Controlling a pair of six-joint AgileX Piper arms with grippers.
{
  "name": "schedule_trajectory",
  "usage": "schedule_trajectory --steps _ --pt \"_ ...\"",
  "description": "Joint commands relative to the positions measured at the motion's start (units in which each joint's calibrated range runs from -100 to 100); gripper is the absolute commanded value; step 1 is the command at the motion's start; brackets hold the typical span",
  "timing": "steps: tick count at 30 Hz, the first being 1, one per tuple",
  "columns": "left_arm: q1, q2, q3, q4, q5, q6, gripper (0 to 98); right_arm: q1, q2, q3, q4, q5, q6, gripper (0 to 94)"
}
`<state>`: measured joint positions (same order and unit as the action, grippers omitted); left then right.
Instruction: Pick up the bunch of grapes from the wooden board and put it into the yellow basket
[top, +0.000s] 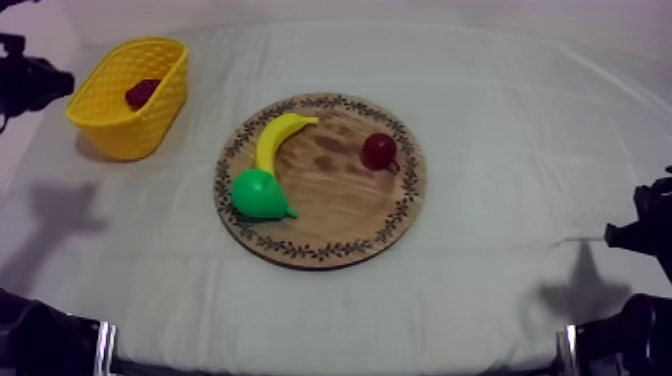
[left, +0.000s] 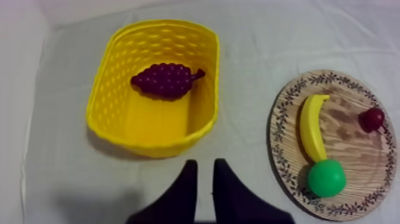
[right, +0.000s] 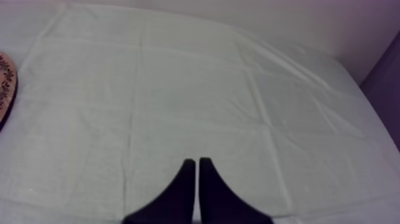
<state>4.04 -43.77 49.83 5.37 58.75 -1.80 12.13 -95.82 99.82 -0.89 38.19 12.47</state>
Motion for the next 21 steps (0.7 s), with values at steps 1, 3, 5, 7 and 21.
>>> schedule_trajectory --steps 1,3,5,7,21 --pt "-0.07 -11.09 5.16 0.13 -0.19 0.82 3.3 -0.03 -0.02 -0.05 -0.01 -0.04 -0.03 0.3" --pt "-0.06 -15.15 7.72 0.16 -0.74 1.07 1.7 -0.03 -0.02 -0.05 -0.01 -0.04 -0.03 0.3" --pt "-0.04 -19.16 10.73 0.13 -1.93 0.77 0.9 -0.03 -0.02 -0.05 -0.01 -0.04 -0.04 0.3" --pt "-0.09 -23.15 14.56 0.04 -4.07 -0.05 0.4 -0.03 -0.02 -0.05 -0.01 -0.04 -0.04 0.3" --pt "0.26 -45.34 40.21 -0.14 -18.05 -3.35 0.0 -0.03 -0.02 -0.05 -0.01 -0.04 0.01 0.3"
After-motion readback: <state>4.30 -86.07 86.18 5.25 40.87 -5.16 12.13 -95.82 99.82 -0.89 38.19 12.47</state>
